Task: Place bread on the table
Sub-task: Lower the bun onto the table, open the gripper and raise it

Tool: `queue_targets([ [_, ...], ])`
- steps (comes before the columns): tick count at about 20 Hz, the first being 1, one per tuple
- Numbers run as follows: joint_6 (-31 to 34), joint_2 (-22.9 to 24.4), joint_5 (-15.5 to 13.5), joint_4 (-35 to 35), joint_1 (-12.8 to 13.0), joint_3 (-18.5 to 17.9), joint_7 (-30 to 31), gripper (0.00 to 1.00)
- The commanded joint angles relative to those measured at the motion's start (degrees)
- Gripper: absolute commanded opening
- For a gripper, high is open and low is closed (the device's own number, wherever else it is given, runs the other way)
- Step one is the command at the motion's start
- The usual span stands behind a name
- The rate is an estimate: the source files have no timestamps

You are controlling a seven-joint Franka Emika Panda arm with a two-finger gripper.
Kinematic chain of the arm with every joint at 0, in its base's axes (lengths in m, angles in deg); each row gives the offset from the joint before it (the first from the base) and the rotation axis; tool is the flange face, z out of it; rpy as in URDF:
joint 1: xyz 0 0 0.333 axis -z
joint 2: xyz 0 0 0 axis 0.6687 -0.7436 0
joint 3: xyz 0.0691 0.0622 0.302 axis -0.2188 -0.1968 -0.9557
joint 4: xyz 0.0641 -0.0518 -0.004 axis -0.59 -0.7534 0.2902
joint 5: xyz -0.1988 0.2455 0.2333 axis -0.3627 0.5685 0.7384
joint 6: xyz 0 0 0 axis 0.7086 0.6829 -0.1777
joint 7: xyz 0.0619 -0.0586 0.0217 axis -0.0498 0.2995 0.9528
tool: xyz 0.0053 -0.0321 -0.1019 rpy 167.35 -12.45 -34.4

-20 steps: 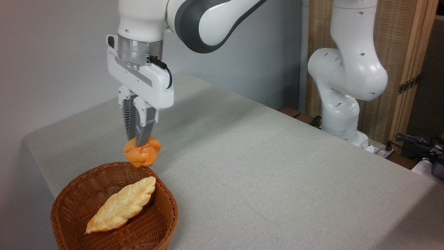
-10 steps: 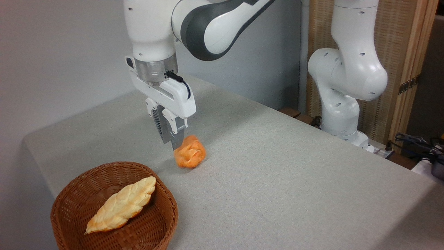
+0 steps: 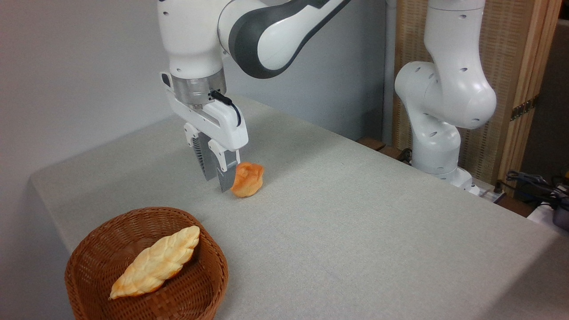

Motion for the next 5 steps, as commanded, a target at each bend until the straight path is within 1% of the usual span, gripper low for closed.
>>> queue_targets([
  [1, -0.63, 0.41, 3.22, 1.64, 0.07, -0.91, 0.54, 1.00],
  [4, -0.54, 0.68, 5.50, 2.08, -0.29, -1.00, 0.89, 1.00],
  [5, -0.46, 0.85, 5.69, 2.08, -0.38, -1.09, 0.98, 1.00],
])
